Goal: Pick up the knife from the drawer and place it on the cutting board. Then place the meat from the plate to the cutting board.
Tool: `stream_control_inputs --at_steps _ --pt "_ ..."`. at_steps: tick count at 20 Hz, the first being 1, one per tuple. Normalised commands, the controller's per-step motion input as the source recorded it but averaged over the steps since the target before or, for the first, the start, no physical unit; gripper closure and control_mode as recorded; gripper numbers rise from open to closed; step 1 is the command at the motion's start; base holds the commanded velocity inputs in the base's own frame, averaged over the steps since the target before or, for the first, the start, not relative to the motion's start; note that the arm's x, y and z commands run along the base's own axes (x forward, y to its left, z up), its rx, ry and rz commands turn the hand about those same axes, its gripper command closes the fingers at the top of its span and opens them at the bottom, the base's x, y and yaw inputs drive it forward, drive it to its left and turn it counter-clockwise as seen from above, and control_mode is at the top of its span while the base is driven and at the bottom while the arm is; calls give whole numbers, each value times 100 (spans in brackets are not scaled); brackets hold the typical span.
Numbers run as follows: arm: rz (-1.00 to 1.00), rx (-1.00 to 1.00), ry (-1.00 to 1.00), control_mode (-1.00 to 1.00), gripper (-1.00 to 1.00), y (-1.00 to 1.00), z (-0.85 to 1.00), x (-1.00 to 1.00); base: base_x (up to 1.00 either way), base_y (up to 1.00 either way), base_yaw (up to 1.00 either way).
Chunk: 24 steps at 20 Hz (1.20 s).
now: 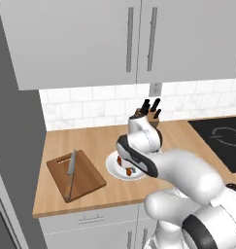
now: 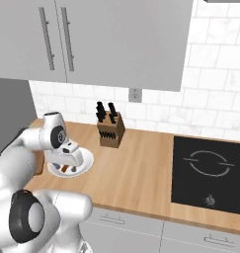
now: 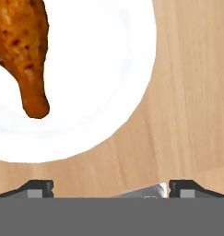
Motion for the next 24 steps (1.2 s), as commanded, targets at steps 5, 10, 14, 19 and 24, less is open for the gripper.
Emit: stream_control_inputs --at_steps 5,10,14,19,24 --pt "1 0 3 -100 -100 -1 -11 26 0 0 0" --pt "0 0 0 -100 -100 13 -7 27 0 0 0" --pt "0 0 -2 -100 -100 17 -16 34 0 0 0" --pt "0 0 -3 -100 -100 11 -21 38 0 0 0" --pt "0 0 -1 -100 -100 19 -29 42 0 0 0"
